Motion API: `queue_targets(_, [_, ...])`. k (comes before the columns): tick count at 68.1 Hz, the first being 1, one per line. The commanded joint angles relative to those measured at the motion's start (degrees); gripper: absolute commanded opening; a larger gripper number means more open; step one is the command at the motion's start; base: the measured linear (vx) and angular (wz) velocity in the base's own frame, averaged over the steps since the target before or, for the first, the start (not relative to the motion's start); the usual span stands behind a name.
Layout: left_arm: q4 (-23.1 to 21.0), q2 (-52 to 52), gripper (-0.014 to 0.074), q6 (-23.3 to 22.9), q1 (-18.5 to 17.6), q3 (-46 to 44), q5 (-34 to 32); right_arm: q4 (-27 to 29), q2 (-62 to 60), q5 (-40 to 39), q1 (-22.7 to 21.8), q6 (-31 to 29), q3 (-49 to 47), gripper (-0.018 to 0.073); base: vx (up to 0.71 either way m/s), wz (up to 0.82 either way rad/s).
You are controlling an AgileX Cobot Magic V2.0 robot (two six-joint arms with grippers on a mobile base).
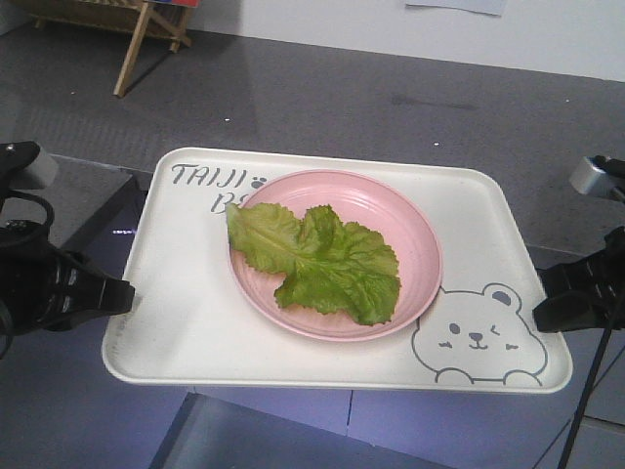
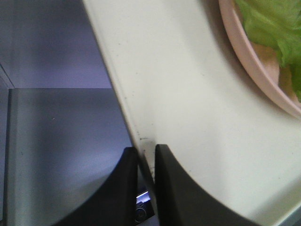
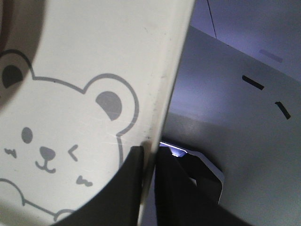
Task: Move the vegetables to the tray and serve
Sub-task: 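Hold the tray level while the base turns away from the counter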
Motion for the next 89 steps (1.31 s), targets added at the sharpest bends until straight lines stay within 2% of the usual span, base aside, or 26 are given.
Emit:
queue_targets(1, [-5.9, -1.3, -0.0006, 1.4, -1.1, -1.8, -1.9, 8.3, -2.0, 3.5, 1.0, -2.3, -1.7, -0.0003, 0.08, -0.3])
queue_targets(57, [-5.9, -1.3, -0.0006, 1.4, -1.1, -1.8, -1.9, 8.3, -2.0, 3.5, 1.0, -2.3, -1.7, -0.0003, 0.08, -0.29])
queue_targets(89, [-5.9, -1.3, -0.0006, 1.4, -1.1, -1.8, -1.9, 8.3, -2.0, 3.5, 1.0, -2.3, -1.7, -0.0003, 0.05, -0.14])
